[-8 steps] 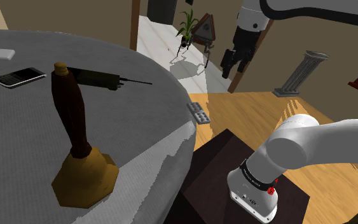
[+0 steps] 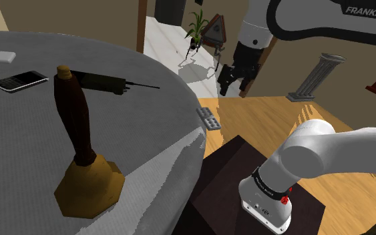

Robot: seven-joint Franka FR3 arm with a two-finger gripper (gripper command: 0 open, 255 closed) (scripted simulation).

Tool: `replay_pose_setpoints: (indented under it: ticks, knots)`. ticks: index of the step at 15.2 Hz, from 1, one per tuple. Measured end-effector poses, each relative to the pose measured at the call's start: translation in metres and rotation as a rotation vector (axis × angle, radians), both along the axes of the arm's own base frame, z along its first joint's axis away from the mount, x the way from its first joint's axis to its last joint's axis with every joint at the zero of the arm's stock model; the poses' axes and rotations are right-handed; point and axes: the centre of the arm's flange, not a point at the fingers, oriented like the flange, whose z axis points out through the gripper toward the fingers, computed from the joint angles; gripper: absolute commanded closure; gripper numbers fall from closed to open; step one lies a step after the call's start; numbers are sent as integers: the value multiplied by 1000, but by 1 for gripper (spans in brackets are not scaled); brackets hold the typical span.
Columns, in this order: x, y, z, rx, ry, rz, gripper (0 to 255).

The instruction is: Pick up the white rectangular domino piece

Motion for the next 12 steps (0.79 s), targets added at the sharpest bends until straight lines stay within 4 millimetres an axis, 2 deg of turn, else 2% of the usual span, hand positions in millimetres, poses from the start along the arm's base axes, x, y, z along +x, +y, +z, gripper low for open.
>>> replay_pose_setpoints:
  ticks: [4, 7, 12]
  knots:
    - [-12, 40, -22, 37, -25, -81, 0]
    - [-10, 69, -39, 64, -41, -138, 0]
    - [-10, 78, -64, 73, -46, -156, 0]
